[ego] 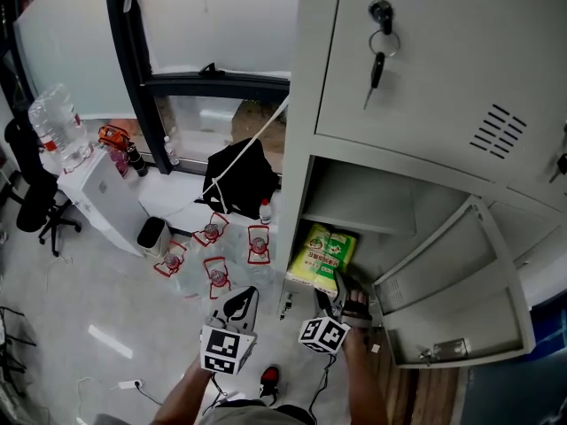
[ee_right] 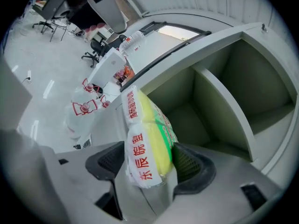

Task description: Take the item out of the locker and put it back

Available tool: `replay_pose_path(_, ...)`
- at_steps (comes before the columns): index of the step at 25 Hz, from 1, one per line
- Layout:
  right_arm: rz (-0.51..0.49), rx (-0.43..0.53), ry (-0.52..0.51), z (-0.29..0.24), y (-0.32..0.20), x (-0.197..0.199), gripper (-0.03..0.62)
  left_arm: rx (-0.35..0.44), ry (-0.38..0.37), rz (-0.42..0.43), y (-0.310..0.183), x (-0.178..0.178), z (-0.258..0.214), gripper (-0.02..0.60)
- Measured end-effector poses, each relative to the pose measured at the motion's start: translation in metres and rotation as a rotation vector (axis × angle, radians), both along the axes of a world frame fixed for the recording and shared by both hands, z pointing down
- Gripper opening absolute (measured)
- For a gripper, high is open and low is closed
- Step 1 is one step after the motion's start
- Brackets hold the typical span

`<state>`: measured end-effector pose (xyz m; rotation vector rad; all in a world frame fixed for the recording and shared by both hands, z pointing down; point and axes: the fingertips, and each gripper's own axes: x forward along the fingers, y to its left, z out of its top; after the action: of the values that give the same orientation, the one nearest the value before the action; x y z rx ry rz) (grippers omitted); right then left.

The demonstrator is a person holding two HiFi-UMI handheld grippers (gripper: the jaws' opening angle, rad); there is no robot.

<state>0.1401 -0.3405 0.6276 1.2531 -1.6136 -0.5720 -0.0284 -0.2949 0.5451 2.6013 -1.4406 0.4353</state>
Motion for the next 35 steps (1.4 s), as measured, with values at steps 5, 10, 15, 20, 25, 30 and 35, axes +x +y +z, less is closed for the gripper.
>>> replay_pose_path(5, 0.027, 0.016, 0.028, -0.001, -0.003, 0.005, 0.262, 0.011, 0.000, 0.003, -0.003, 0.001, -0.003, 0.023)
replay_pose_path(10, 0.031, -0.018, 0.018, -0.003, 0.001, 0.007, 0.217, 0.006, -0.002, 0.001, -0.002, 0.000, 0.000, 0.023)
replay_pose_path(15, 0.039, 0.009, -0.005, -0.006, 0.000, 0.006, 0.179, 0.010, -0.008, 0.004, 0.000, 0.000, 0.000, 0.023)
replay_pose_path(20, 0.070, 0.023, -0.157, -0.020, 0.004, 0.010, 0.170, 0.027, -0.002, 0.010, 0.001, 0.001, -0.007, 0.023)
replay_pose_path(25, 0.095, 0.025, -0.377, -0.044, 0.021, 0.009, 0.166, 0.050, 0.010, 0.019, 0.004, 0.001, -0.018, 0.023)
replay_pose_path(30, 0.121, 0.043, -0.635, -0.078, 0.046, 0.011, 0.164, 0.079, 0.019, 0.036, 0.005, 0.004, -0.033, 0.023)
replay_pose_path(35, 0.120, 0.099, -0.835, -0.114, 0.072, 0.020, 0.166, 0.112, 0.034, 0.056, 0.007, 0.014, -0.046, 0.023)
